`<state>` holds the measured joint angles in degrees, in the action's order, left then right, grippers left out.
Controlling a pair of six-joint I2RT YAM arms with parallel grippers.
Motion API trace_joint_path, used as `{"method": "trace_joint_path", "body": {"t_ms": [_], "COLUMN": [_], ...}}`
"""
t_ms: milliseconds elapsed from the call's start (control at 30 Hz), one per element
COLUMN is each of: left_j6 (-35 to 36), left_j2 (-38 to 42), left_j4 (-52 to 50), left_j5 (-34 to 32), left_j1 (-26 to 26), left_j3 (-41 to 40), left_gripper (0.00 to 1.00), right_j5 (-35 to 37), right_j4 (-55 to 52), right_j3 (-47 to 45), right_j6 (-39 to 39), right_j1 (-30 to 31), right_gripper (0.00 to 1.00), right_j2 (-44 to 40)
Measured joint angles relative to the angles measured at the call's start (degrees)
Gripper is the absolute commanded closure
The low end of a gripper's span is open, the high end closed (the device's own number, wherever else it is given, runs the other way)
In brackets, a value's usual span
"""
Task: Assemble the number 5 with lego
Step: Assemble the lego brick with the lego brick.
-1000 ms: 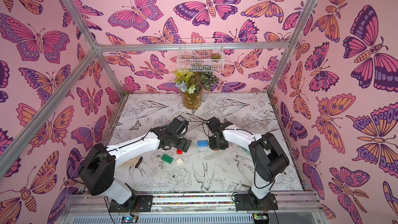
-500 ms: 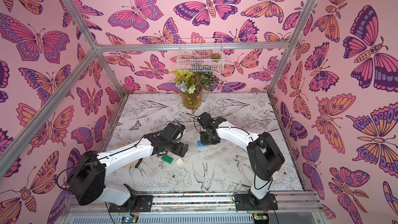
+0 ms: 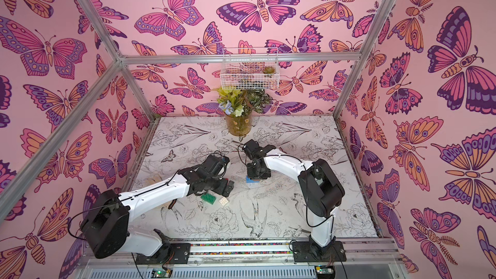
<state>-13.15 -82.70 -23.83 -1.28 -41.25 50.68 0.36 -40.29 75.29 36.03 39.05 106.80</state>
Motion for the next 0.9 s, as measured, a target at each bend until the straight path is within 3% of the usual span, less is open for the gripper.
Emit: {"method": "trace_joint_path", "body": {"t_ms": [900], "left_j6": [0.0], "left_j2": [0.0], "left_j4": [0.0], "left_j5": [0.0], "left_j1": [0.8], "left_j3": [0.0], "left_gripper": [0.00], "right_j5": [0.4], "right_j4": [-0.9], "right_j3": [2.9], "right_j6": [0.5], "right_j1": [0.0], "right_gripper": [0.83], "right_j2": [3.5]}}
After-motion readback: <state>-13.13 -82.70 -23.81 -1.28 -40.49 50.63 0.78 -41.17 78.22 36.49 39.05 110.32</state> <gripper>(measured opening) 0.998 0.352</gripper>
